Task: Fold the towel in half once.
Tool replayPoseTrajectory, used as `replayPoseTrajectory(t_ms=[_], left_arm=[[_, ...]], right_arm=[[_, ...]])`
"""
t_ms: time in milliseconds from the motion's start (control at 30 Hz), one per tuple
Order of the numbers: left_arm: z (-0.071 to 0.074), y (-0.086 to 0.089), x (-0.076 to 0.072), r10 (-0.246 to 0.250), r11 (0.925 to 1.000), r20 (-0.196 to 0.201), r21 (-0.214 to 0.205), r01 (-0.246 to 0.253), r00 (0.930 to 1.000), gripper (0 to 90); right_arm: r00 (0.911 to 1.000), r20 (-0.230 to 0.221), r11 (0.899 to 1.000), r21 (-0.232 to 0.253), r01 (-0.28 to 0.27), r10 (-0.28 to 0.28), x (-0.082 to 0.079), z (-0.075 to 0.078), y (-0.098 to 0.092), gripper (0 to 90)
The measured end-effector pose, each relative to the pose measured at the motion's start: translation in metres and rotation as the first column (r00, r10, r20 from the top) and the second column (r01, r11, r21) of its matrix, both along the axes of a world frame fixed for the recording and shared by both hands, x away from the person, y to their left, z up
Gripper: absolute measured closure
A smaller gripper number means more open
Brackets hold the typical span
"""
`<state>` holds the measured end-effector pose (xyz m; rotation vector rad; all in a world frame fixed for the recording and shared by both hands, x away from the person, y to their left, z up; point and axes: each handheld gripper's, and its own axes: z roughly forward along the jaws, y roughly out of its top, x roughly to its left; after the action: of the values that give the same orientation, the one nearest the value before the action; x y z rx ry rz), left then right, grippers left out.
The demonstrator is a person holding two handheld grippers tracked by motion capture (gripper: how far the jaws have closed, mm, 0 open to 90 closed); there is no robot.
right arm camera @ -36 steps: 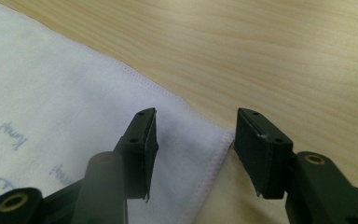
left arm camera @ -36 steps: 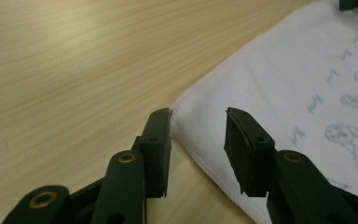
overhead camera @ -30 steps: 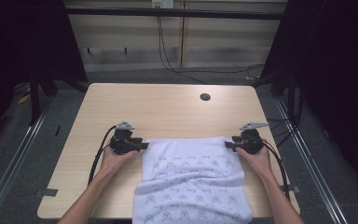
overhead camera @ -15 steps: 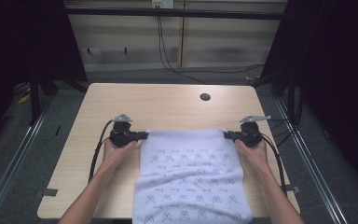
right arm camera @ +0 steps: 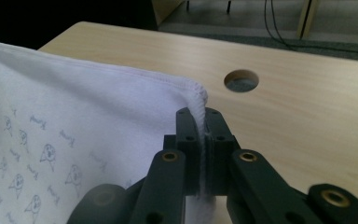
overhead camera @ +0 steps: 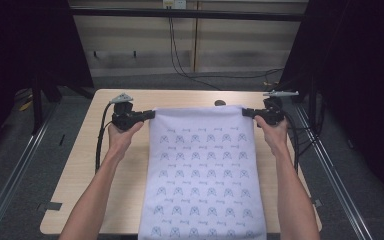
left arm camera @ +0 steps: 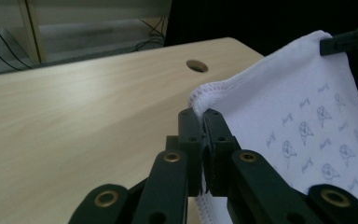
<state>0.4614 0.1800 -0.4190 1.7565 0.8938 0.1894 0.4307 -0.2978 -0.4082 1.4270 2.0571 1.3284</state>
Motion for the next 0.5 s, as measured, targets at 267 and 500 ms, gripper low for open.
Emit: replayPoseTrajectory(t_ms=[267, 500], left_arm=[[0.04, 0.0, 0.001, -0.008, 0.9999, 0.073, -0.007, 0.009, 0.9973, 87.8], [0.077, 0.009, -0.02, -0.046, 0.9988, 0.132, -0.008, 0.048, 0.9901, 87.8]], right_arm=[[0.9973, 0.072, 1.0, 0.012, -0.019, 0.018, 0.008, 0.04, -0.001, 86.5], [0.9855, 0.154, 0.996, 0.04, -0.078, 0.071, -0.006, 0.078, 0.006, 86.7]])
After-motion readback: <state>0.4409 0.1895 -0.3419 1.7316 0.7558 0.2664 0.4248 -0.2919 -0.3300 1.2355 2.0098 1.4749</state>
